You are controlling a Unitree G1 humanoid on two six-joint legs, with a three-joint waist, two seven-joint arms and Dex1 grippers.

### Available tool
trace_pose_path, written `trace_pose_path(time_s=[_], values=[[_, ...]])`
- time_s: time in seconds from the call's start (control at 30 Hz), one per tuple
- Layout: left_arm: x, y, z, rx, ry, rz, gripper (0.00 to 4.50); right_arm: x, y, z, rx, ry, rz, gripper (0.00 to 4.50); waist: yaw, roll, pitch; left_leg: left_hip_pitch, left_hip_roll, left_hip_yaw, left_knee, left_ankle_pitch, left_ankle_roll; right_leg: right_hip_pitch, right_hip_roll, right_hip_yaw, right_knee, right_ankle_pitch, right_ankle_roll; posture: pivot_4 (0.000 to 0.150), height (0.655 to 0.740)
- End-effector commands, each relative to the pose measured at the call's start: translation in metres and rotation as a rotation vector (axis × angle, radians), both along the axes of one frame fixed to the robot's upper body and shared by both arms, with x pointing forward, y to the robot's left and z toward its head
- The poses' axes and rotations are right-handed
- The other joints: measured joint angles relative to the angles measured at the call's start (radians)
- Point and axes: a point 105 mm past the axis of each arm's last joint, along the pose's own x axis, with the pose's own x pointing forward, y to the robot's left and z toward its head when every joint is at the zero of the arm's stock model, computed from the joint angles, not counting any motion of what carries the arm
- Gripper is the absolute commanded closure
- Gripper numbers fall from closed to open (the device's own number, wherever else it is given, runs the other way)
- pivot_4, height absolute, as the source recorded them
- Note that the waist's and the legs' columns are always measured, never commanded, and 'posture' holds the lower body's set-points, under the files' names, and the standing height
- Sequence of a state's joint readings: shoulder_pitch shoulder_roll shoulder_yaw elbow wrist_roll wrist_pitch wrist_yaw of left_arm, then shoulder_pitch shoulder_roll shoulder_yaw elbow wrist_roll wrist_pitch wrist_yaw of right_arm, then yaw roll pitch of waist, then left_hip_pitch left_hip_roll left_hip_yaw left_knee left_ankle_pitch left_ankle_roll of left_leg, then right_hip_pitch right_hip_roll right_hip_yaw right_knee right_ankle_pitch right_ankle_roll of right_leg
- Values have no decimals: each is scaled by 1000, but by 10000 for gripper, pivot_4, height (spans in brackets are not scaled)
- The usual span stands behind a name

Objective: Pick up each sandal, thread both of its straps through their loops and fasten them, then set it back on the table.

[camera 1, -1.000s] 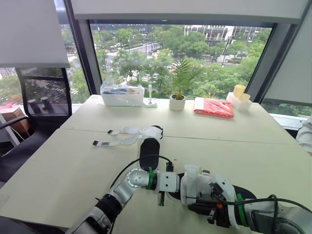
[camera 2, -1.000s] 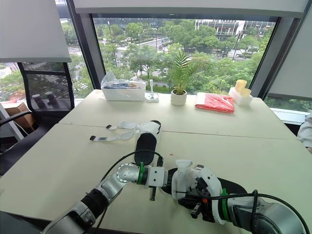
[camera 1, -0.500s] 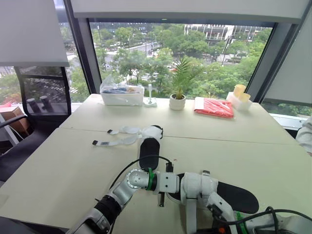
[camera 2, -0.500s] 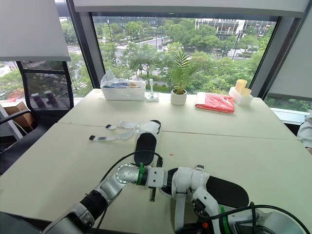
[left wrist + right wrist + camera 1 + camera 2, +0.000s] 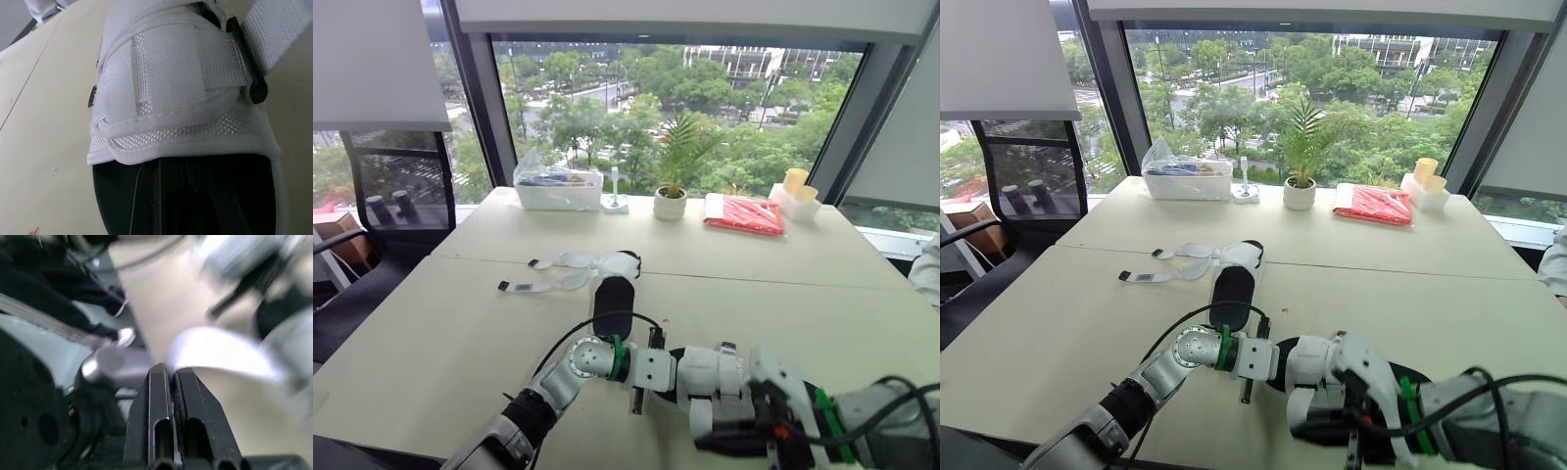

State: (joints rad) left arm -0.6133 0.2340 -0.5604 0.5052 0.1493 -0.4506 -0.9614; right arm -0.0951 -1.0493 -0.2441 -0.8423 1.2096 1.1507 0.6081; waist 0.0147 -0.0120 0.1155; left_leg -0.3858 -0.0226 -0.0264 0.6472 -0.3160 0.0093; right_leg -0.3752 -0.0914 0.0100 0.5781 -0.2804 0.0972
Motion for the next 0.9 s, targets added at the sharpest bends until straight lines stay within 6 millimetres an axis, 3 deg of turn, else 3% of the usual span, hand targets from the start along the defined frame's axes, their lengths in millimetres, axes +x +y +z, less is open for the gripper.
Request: trace_pose_path(time_s=[0.03, 0.33, 0.73, 0.83, 0.9], values=[[-36, 39, -96, 400, 195, -48, 45000, 14, 5, 27, 46, -83, 50, 44672, 1, 0, 0, -1, 0, 0, 0, 0, 0, -1, 0, 0, 0, 0, 0, 1500, 7374], [-36, 35, -95, 408, 184, -68, 45000, 78, -20, 12, -46, -117, -84, 44672, 1, 0, 0, -4, 0, 0, 2, 0, 0, -3, 0, 0, 0, 0, 0, 1500, 7374], [-36, 37, -95, 393, 200, -45, 45000, 113, -52, -14, -168, -127, -219, 44672, 0, 1, -1, -3, 0, 0, 3, 0, 0, -2, 0, 0, 2, 0, 0, 1500, 7374], [-35, 37, -95, 392, 199, -42, 45000, 116, -52, -23, -191, -124, -233, 35552, 0, 1, -2, -2, 0, 0, 3, 0, 0, -1, 0, 0, 2, 0, 0, 1500, 7374], [-35, 37, -96, 392, 200, -39, 45000, 118, -49, -25, -180, -122, -248, 24949, 0, 0, -3, -2, 0, 0, 3, 0, 0, -1, 0, 0, 2, 0, 0, 1500, 7374]])
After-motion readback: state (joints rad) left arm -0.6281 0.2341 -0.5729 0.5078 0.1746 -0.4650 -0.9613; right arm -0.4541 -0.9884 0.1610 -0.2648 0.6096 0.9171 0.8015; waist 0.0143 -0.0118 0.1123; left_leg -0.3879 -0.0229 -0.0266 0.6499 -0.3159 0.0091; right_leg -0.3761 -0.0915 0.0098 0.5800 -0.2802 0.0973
